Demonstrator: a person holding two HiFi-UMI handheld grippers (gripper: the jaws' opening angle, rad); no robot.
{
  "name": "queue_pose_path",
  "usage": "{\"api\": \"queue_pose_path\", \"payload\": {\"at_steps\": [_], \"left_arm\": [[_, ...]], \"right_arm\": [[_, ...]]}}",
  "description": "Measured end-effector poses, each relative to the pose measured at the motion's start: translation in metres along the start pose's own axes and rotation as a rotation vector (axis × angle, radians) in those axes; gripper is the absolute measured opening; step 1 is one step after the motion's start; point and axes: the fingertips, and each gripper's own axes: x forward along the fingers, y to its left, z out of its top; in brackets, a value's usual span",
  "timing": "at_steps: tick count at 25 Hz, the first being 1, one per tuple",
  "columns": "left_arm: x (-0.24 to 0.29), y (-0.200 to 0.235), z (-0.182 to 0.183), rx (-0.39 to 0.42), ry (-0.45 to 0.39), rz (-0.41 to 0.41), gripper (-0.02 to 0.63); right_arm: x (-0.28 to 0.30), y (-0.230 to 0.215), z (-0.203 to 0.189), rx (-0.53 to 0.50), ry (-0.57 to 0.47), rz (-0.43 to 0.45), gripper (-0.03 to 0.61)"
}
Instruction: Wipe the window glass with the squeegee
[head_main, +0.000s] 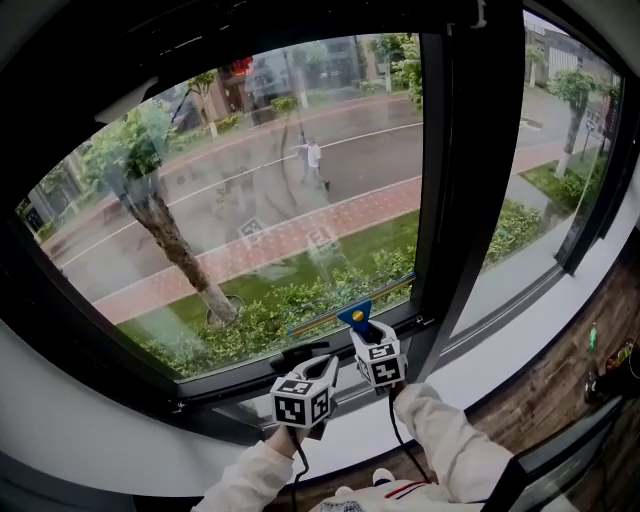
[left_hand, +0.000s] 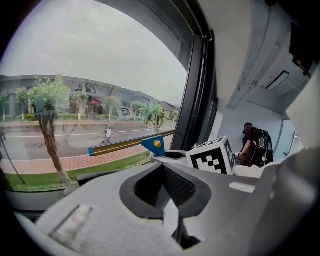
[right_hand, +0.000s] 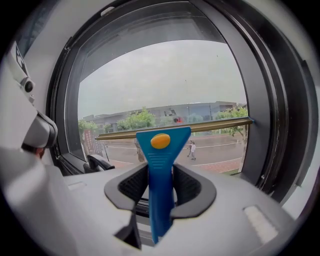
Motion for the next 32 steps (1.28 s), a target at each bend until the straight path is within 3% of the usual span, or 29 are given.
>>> {"api": "queue_pose_path", "payload": {"at_steps": [20,27,32], "left_arm": [[-0.003,-0.011,-0.026,-0.043,0.027,0.069,0.002],[-0.008,-0.010,-0.034,-0.060,0.024,0.112,0.002],[-0.017,-0.002,-0.033,-0.029,-0.004,0.154,0.002]], "right_arm": [[0.001,0.001,-0.040,0.058,0.086,0.036,0.137],[-0.007,0.003,-0.030,0.059,0.035,0.038,0.133],[-0.015,0.003,-0.017,0.048,0.017,0.024,0.133]]}}
